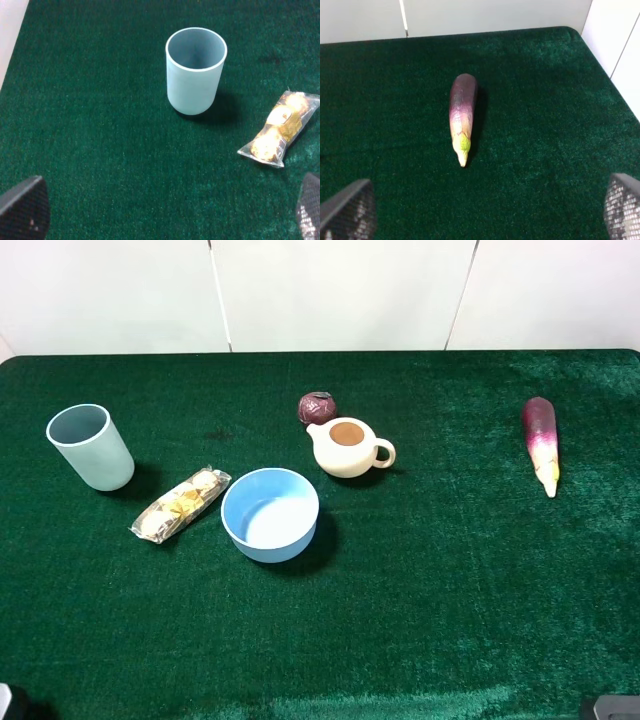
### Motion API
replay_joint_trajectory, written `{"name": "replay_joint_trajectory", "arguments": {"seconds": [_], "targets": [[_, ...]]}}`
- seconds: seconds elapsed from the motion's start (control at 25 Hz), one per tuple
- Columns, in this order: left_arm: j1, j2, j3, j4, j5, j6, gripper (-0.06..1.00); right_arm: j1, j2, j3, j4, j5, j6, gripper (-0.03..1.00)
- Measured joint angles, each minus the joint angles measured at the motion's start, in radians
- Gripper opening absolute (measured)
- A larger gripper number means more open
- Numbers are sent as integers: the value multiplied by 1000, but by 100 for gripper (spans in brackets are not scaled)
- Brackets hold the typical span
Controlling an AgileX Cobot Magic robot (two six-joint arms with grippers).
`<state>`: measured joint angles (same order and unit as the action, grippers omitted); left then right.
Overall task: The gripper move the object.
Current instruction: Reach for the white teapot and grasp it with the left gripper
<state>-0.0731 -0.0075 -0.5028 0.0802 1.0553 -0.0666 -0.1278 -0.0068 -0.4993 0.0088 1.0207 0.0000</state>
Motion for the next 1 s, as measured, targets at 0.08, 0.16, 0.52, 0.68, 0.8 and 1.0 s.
{"name": "replay_joint_trajectory", "arguments": {"seconds": [0.08,0.16,0.52,0.68,0.8,1.0], "targets": [[0,0,0,0,0,0,99,0,0,0,0,0,0,69],[0,0,0,0,0,0,99,0,0,0,0,0,0,69],[0,22,-2,-1,-1,0,99,0,0,0,0,0,0,69],[0,120,-25,-1,-17,14,99,0,0,0,0,0,0,69],[0,218,-57,-1,-53,55,99,0,0,0,0,0,0,69],[0,416,-126,-2,-147,131,99,0,0,0,0,0,0,69]]}}
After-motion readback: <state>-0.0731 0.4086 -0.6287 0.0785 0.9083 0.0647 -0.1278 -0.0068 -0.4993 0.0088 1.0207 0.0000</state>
